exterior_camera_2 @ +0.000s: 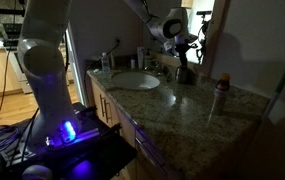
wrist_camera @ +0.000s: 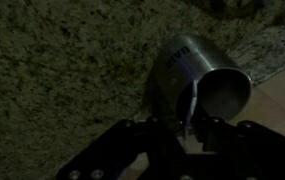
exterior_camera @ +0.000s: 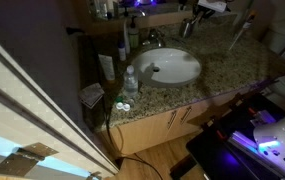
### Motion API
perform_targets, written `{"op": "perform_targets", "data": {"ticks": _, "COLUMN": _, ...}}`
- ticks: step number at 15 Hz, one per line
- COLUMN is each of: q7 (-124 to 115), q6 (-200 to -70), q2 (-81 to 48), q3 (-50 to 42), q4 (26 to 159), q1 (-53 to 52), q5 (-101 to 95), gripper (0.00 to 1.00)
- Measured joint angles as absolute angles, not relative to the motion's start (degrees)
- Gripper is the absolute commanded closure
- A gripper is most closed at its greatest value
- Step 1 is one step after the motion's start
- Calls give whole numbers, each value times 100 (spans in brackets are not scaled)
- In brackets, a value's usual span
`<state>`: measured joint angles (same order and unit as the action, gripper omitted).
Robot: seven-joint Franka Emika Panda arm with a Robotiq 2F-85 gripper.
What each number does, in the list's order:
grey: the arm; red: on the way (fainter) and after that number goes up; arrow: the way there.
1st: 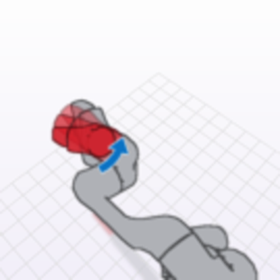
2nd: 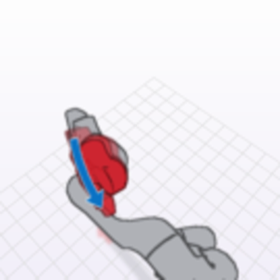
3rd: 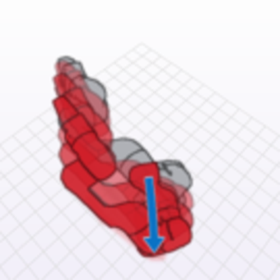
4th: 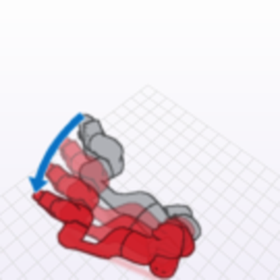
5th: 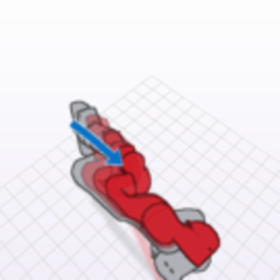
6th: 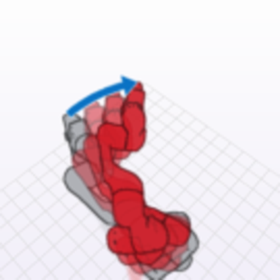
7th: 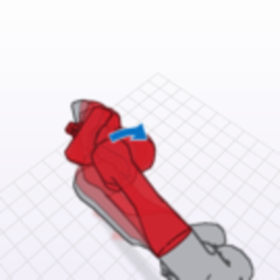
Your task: Take the toothpaste out of the cup and put it on the counter
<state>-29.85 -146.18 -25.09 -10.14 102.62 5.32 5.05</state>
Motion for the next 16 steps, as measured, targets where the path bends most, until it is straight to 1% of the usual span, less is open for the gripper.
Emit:
{"op": "perform_targets", "data": {"ticks": 2, "q7": -2985, "q6": -14617, "q2": -2510, "q3": -1014, "q4": 10263, "q1": 513, "q5": 505, "gripper": 100}}
{"op": "perform_targets", "data": {"ticks": 10, "q7": -2986, "q6": -14627, "q2": -2385, "q3": -987, "q4": 10131, "q1": 412, "q5": 509, "gripper": 100}}
{"op": "perform_targets", "data": {"ticks": 14, "q7": -2915, "q6": -14511, "q2": -1918, "q3": -984, "q4": 9984, "q1": 429, "q5": 528, "gripper": 100}}
{"op": "perform_targets", "data": {"ticks": 16, "q7": -2660, "q6": -14127, "q2": -1503, "q3": -999, "q4": 9957, "q1": 510, "q5": 532, "gripper": 100}}
